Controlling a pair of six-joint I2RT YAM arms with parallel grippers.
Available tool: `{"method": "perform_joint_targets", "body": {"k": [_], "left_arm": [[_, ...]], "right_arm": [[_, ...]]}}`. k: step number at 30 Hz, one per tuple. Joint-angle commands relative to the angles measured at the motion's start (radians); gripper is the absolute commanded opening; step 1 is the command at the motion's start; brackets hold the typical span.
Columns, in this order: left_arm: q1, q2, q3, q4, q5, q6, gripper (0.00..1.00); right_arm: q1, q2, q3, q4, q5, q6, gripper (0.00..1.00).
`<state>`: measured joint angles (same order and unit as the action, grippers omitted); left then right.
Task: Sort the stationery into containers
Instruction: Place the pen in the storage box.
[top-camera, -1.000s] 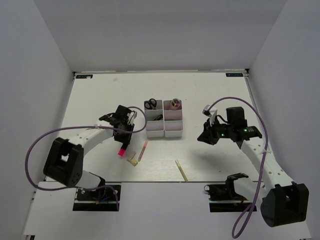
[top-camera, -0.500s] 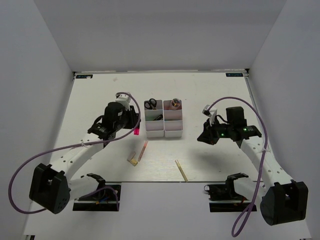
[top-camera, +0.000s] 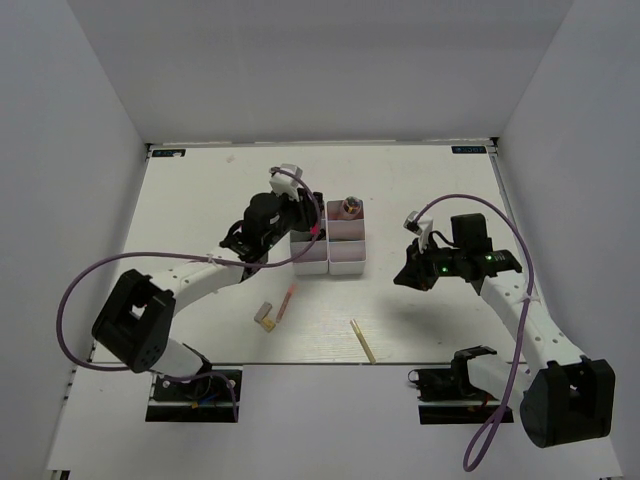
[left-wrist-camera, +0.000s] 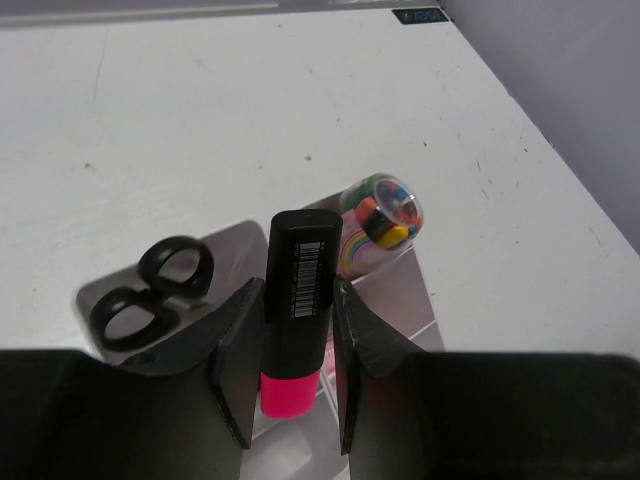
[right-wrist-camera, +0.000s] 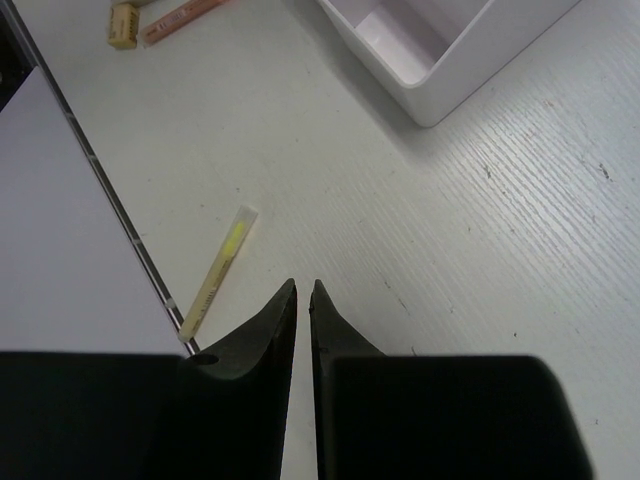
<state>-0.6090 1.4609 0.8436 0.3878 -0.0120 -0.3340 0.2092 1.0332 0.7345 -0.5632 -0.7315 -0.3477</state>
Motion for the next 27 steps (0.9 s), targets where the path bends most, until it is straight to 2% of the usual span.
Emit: {"method": "perform_joint_targets", "body": {"k": [1,8,13,20,21,22,23,26,27], "left_arm": [[-0.031,0.012,0.012,0.127,-0.042,0.101,0.00],[-0.092,0.062,-0.061,0.252,-0.111,0.268,0.00],[-0.124,0.096,-0.149,0.405,-0.204,0.378,0.00],[-0.138,0.133,-0.182,0.490,-0.266,0.429,0.00],[-0.140,0.133,-0.181,0.488,-0.266,0.435,0.03],[-0.144,0.133,-0.178,0.485,-0.269,0.446,0.10],[-0.153,0.133,-0.181,0.487,-0.275,0.449,0.24],[-0.161,0.127,-0.186,0.473,-0.292,0.461,0.47],[-0.164,0.124,-0.190,0.473,-0.302,0.458,0.62]], "right_arm": [[-0.007,0.004,0.005,-0.015,-0.026,-0.010,0.13],[-0.005,0.007,0.009,-0.026,-0.028,-0.017,0.13],[-0.008,0.014,0.009,-0.024,-0.037,-0.016,0.13],[-0.010,0.016,0.006,-0.030,-0.046,-0.017,0.13],[-0.011,0.018,0.008,-0.026,-0.046,-0.017,0.13],[-0.016,0.016,0.006,-0.030,-0.046,-0.017,0.13],[-0.013,0.016,0.009,-0.027,-0.048,-0.019,0.13],[-0.013,0.018,0.008,-0.030,-0.048,-0.019,0.13],[-0.014,0.018,0.009,-0.032,-0.051,-0.020,0.13]]}}
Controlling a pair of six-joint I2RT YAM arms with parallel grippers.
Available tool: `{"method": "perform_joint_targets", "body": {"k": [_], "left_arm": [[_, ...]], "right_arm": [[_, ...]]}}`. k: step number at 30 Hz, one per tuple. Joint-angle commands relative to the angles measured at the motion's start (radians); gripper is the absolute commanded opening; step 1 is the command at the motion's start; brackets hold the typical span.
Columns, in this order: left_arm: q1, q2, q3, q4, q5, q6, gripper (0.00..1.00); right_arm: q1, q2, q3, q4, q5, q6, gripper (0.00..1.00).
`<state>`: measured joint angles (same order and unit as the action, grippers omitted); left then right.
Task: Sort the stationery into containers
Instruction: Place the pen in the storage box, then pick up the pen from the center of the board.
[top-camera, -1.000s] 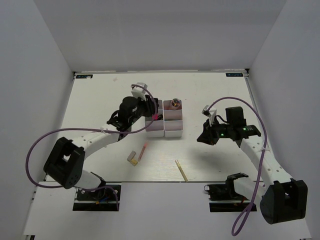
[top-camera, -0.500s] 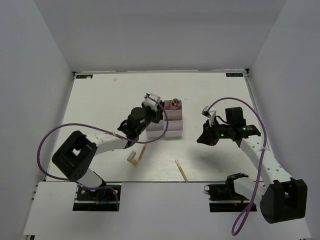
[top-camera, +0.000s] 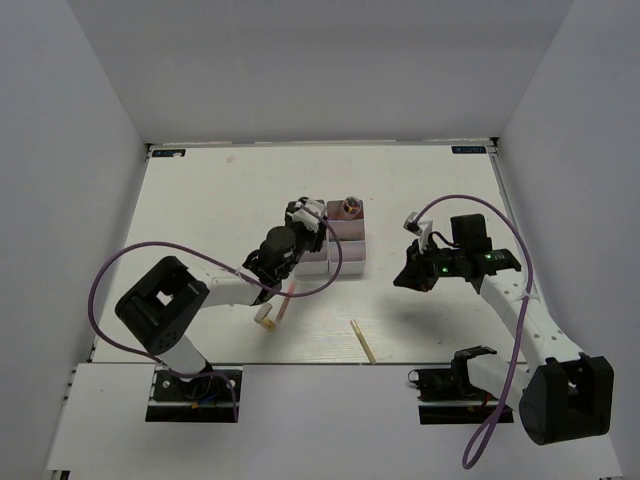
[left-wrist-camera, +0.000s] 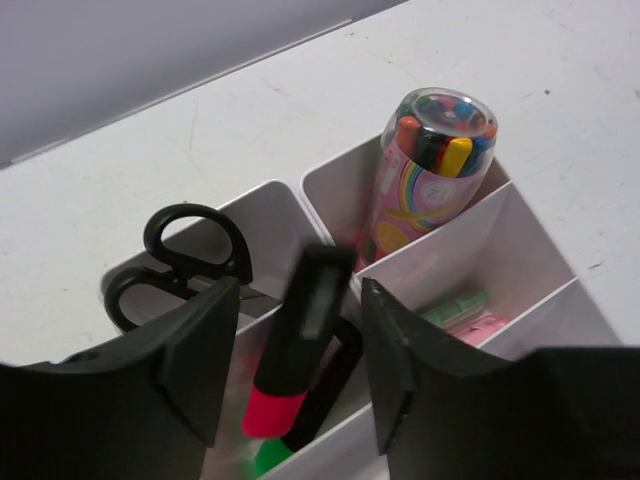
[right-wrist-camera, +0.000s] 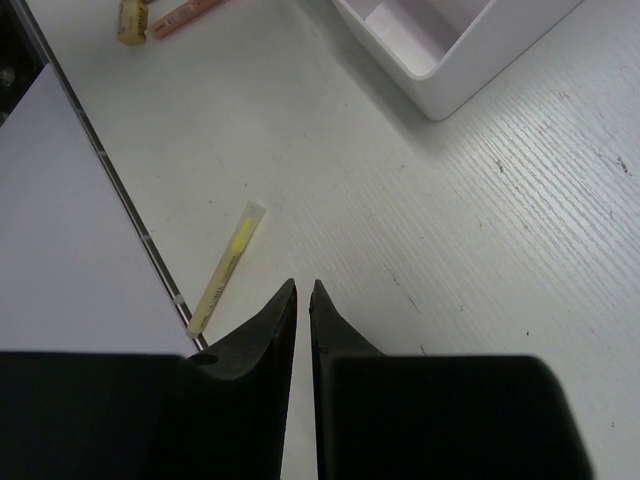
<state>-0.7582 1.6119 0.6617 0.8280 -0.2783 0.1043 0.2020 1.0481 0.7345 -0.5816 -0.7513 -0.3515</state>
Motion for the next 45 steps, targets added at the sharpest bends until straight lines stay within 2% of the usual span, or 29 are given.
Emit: {"method": "perform_joint_targets", "body": {"k": [1,6,8,9,10,11,12,13,14,15,17,18,19,20,23,24,25,26,28,29,33,34,36,40,45], "left_arm": [[-0.016,-0.035,-0.016,0.033,-0.035,0.026,0.64],[-0.021,-0.081,-0.014,-0.010,-0.038,0.026,0.71],[-0.024,-0.096,-0.017,-0.021,-0.041,0.028,0.73],[-0.039,-0.139,-0.023,-0.023,-0.042,0.031,0.73],[-0.047,-0.158,-0.027,-0.044,-0.050,0.029,0.71],[-0.058,-0.184,-0.037,-0.067,-0.065,0.032,0.65],[-0.085,-0.286,-0.042,-0.192,-0.073,0.026,0.57],[-0.113,-0.325,-0.037,-0.266,-0.079,0.017,0.41],[-0.139,-0.360,-0.013,-0.362,-0.079,-0.009,0.10],[-0.157,-0.477,0.002,-0.682,-0.076,-0.061,0.00],[-0.167,-0.589,0.068,-0.884,-0.085,-0.196,0.00],[-0.168,-0.610,0.094,-1.175,-0.096,-0.338,0.00],[-0.168,-0.622,0.107,-1.270,-0.111,-0.377,0.09],[-0.167,-0.647,0.134,-1.511,-0.136,-0.449,0.45],[-0.170,-0.630,0.150,-1.737,-0.153,-0.558,0.65],[-0.170,-0.617,0.148,-1.770,-0.148,-0.609,0.79],[-0.173,-0.604,0.147,-1.818,-0.148,-0.620,0.83],[-0.176,-0.554,0.139,-1.817,-0.142,-0.627,0.86],[-0.188,-0.511,0.138,-1.807,-0.119,-0.637,0.88],[-0.214,-0.448,0.141,-1.801,-0.146,-0.641,0.88],[-0.239,-0.382,0.096,-1.677,-0.222,-0.624,0.46],[-0.242,-0.380,0.087,-1.646,-0.226,-0.603,0.43],[-0.237,-0.379,0.067,-1.542,-0.232,-0.591,0.43],[-0.237,-0.372,0.044,-1.440,-0.242,-0.554,0.54],[-0.210,-0.316,0.044,-1.285,-0.202,-0.517,0.59]], "right_arm": [[-0.007,0.004,0.008,-0.015,-0.029,-0.015,0.13],[-0.010,0.003,0.008,-0.015,-0.031,-0.015,0.13],[-0.013,0.003,0.008,-0.017,-0.034,-0.015,0.22],[-0.013,0.000,0.012,-0.018,-0.034,-0.014,0.36],[-0.016,-0.002,0.014,-0.020,-0.034,-0.012,0.69],[-0.015,0.000,0.019,-0.024,-0.039,-0.009,0.90],[-0.013,0.009,0.020,-0.037,-0.043,-0.010,0.91],[-0.015,-0.002,0.026,-0.041,-0.045,0.008,0.91],[-0.015,0.000,0.026,-0.052,-0.066,0.009,0.91],[-0.013,0.000,0.022,-0.078,-0.078,-0.007,0.91],[-0.016,0.010,0.026,-0.090,-0.134,-0.059,0.91],[-0.012,0.032,0.037,-0.143,-0.144,-0.082,0.80],[-0.010,0.045,0.042,-0.149,-0.158,-0.081,0.52],[-0.003,0.062,0.055,-0.161,-0.158,-0.076,0.01],[0.008,0.085,0.066,-0.175,-0.126,-0.075,0.00],[0.031,0.090,0.066,-0.172,-0.091,-0.072,0.00],[0.039,0.090,0.063,-0.155,-0.077,-0.066,0.08],[0.056,0.096,0.063,-0.152,-0.071,-0.063,0.33],[0.088,0.098,0.069,-0.146,-0.037,-0.052,0.53],[0.091,0.101,0.069,-0.146,-0.025,-0.050,0.57],[0.105,0.093,0.059,-0.127,-0.007,-0.038,0.57],[0.103,0.095,0.059,-0.129,-0.010,-0.040,0.57],[0.103,0.092,0.059,-0.132,-0.003,-0.040,0.57],[0.103,0.089,0.052,-0.129,0.001,-0.038,0.57],[0.100,0.090,0.051,-0.123,0.010,-0.030,0.57]]}}
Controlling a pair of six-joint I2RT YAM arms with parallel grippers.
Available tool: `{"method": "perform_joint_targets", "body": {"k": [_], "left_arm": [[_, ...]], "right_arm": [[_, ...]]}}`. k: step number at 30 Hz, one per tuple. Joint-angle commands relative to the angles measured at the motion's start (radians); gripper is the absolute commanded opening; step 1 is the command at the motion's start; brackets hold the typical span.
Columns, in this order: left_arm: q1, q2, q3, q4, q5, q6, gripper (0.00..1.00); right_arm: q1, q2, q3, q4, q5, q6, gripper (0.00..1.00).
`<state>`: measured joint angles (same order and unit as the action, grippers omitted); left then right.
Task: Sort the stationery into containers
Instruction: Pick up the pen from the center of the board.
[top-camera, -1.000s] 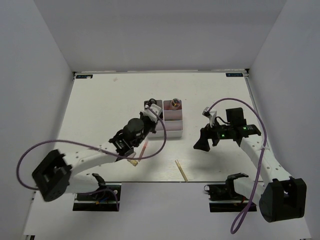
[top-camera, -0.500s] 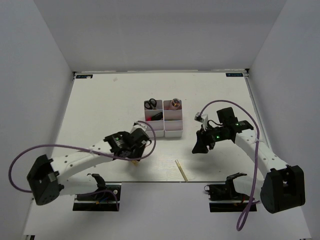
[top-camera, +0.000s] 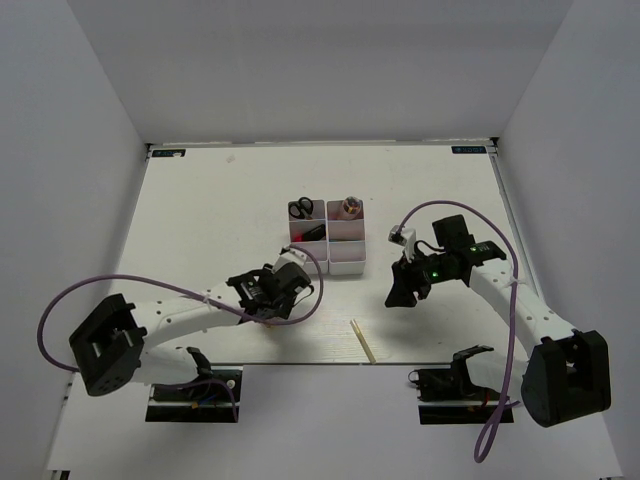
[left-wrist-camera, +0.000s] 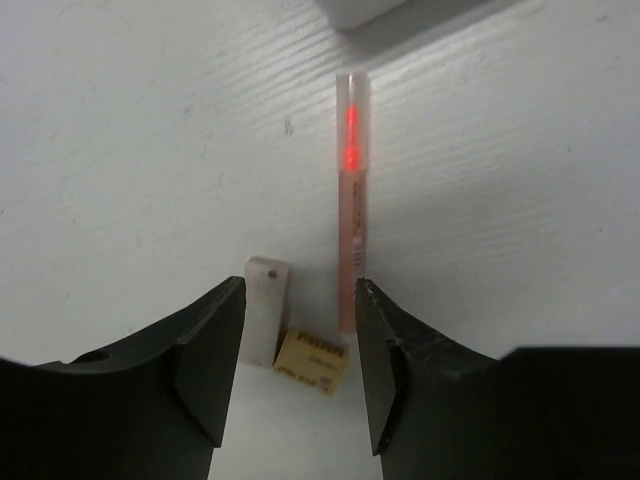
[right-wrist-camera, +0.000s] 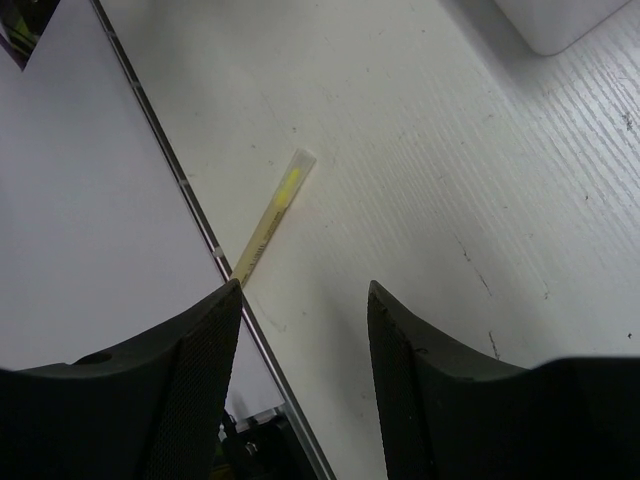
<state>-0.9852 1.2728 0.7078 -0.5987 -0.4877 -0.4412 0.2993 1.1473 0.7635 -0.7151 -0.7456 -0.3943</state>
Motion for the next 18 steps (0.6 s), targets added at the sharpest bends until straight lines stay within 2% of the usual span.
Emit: {"method": "perform_joint_targets", "body": {"k": [1,8,18], "left_arm": [[0.023,0.048,0.001,0.152,0.014,0.029,0.59],[0.077,0.166,0.018,0.232,0.081,0.029,0.49],[0.135,0.175,-0.022,0.281,0.204,-0.016,0.48]], "right_arm": [[0.001,-0.012,0.019,0.012,0.005,0.011,0.57],[-0.005,-0.015,0.017,0.014,0.008,0.012,0.57],[-0.003,-0.015,0.017,0.019,0.020,0.015,0.57]]}}
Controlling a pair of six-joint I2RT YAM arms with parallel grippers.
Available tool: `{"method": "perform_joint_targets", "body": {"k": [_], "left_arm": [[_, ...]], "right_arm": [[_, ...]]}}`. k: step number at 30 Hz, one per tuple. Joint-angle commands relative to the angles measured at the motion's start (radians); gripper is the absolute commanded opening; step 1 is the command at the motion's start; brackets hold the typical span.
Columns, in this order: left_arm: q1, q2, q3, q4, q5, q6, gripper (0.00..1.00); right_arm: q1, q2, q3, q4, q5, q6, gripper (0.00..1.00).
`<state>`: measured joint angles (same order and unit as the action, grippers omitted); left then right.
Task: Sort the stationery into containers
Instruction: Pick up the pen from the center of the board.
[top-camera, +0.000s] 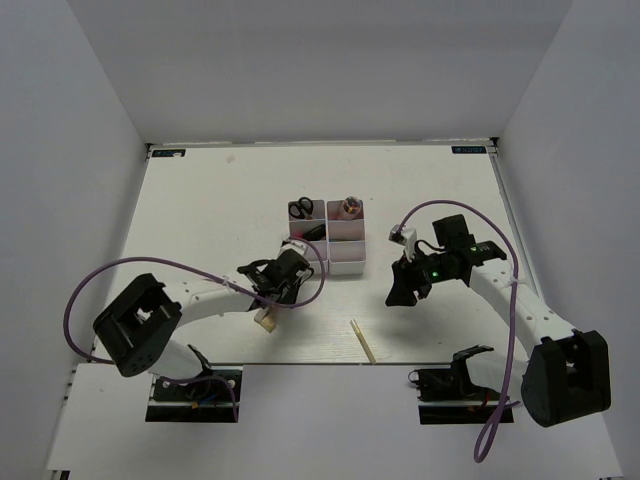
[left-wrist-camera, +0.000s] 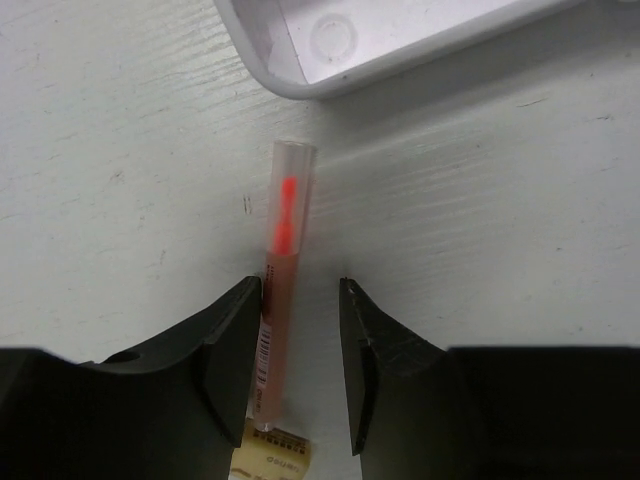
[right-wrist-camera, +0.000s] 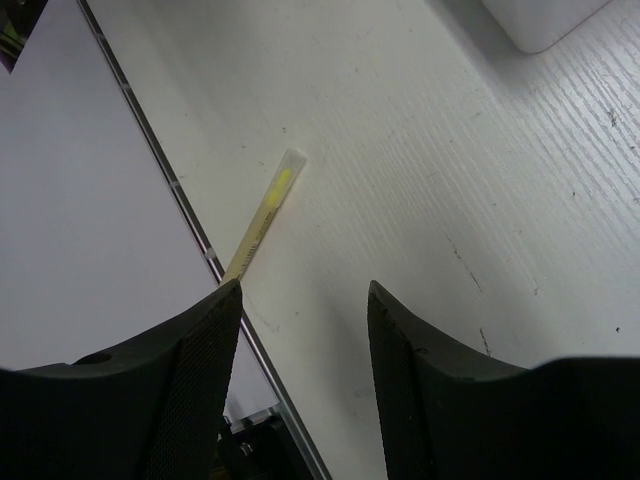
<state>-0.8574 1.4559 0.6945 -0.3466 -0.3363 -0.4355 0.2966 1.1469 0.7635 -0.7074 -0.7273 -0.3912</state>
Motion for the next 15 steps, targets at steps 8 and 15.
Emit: {"method": "perform_joint_targets", "body": {"k": [8,15], "left_arm": [[0.034,0.020,-0.016,-0.023,0.099,-0.043,0.28],[0.037,-0.050,-0.018,-0.051,0.091,-0.034,0.03]], "right_arm": [[-0.005,-0.021,0.019,0.013,0.003,0.025,0.55],[-0.008,-0.021,0.019,0.016,-0.003,0.025,0.55]]}}
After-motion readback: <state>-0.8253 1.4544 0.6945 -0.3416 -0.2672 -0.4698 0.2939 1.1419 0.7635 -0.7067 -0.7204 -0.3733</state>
